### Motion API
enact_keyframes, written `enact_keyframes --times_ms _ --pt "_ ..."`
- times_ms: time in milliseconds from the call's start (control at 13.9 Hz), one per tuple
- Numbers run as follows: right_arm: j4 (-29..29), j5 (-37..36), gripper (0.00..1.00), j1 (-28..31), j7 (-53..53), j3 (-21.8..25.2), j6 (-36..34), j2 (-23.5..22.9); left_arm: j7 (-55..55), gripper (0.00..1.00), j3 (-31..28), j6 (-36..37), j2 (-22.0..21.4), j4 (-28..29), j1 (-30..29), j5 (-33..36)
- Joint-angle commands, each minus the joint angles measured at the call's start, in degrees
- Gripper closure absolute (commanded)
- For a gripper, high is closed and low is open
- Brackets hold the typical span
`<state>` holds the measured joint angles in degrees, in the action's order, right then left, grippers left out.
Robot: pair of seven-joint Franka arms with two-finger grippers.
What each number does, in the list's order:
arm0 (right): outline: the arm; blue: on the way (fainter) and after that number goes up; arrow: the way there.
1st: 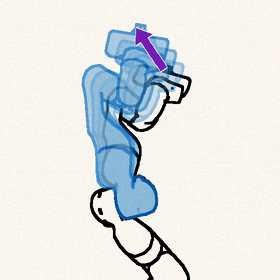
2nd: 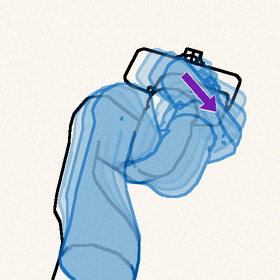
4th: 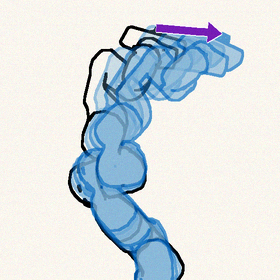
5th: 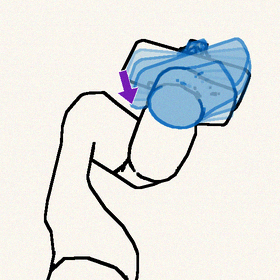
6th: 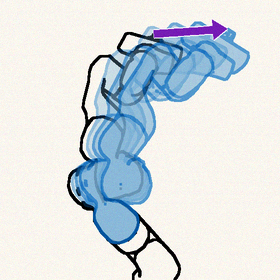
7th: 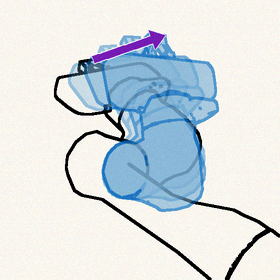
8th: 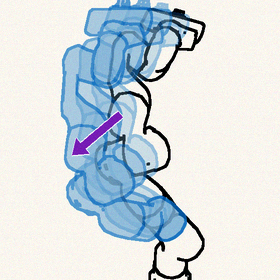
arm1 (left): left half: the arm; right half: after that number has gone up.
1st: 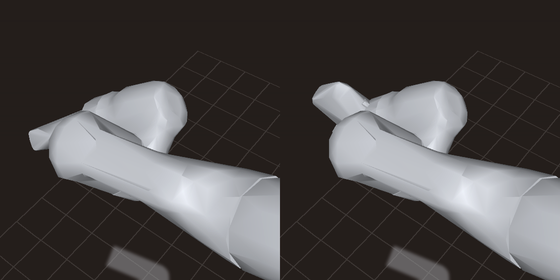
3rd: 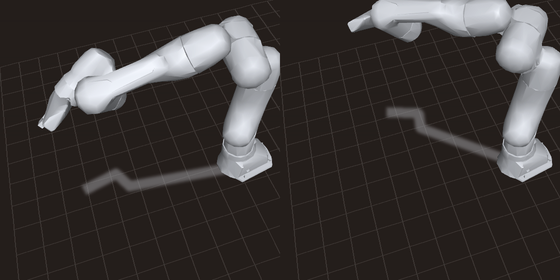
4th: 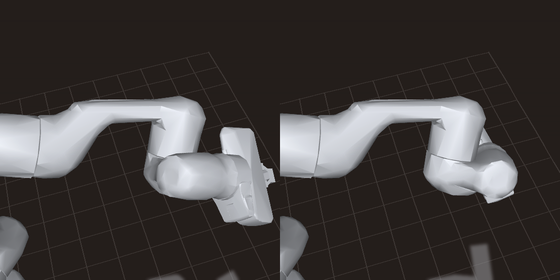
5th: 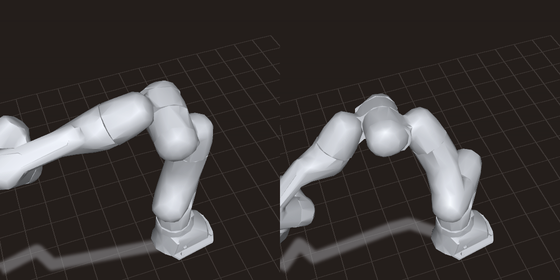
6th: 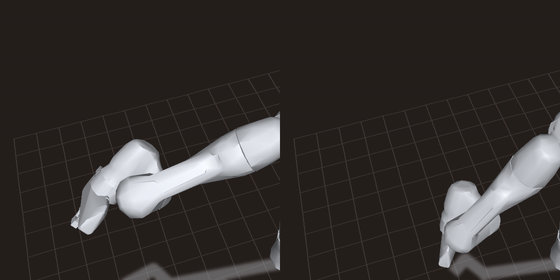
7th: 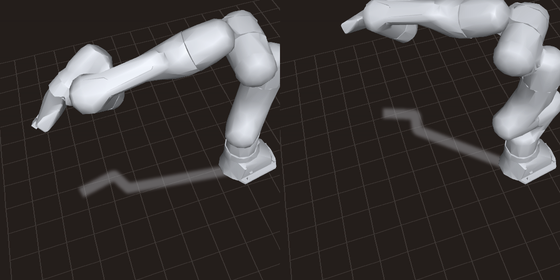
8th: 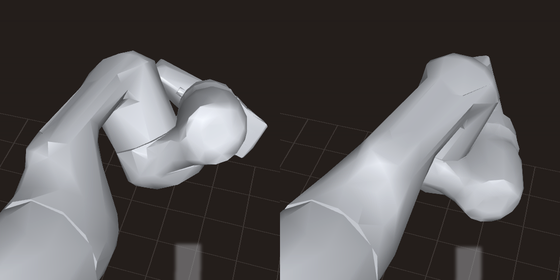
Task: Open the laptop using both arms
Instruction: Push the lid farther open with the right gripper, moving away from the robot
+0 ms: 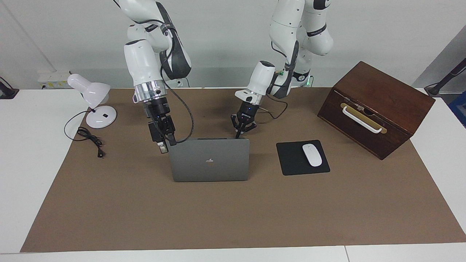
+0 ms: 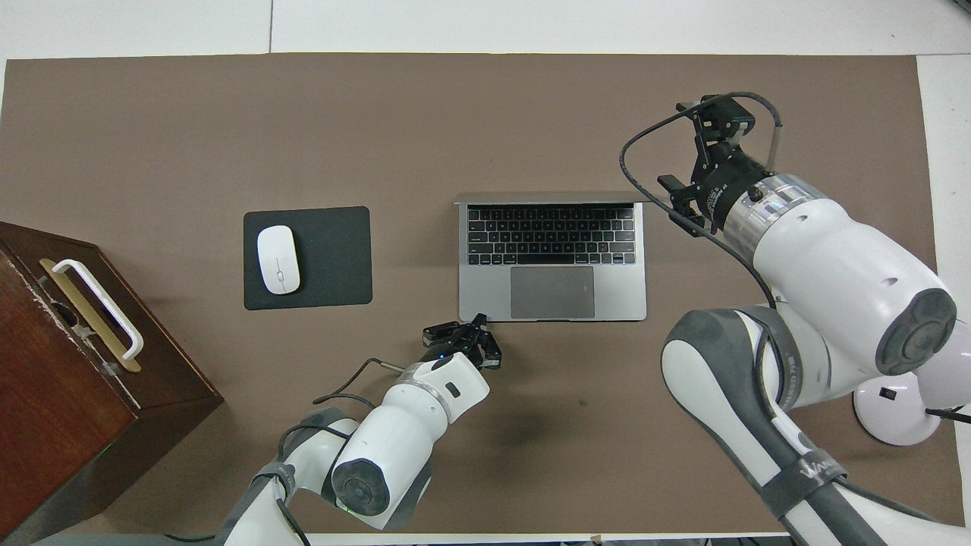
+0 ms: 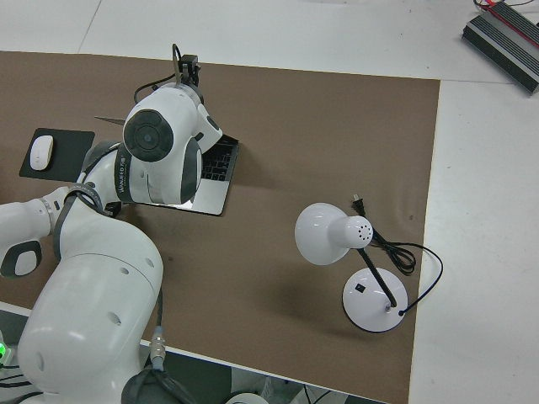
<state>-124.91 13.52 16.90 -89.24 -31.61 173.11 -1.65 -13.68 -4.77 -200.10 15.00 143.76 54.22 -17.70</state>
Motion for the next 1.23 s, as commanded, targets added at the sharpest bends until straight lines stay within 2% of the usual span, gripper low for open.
enact_keyframes --times_ms 0,577,866,1010,1154 --pt "1.3 -1.4 0.03 1.3 2.2 -0.5 -1.5 -1.4 0.4 1.00 0.1 -0.6 5.1 -2.0 -1.4 -0.8" --pt "2.9 -1.4 0.03 2.0 2.4 -0.4 -2.7 -2.1 0.4 1.00 0.1 -0.7 5.2 -2.1 -1.5 -0.8" --pt "7.6 -1.8 0.03 3.4 3.3 -0.3 -4.4 -4.5 0.4 1.00 0.1 -0.6 5.2 -2.1 -1.5 -0.8" --pt "11.1 -4.1 0.04 3.8 3.7 0.8 -6.1 -6.1 0.4 1.00 0.1 -0.6 5.2 -2.1 -1.5 -0.8" --pt "14.7 -10.8 0.08 3.9 4.9 1.7 -7.6 -8.0 0.4 1.00 0.1 -0.6 5.2 -2.1 -1.5 -0.8"
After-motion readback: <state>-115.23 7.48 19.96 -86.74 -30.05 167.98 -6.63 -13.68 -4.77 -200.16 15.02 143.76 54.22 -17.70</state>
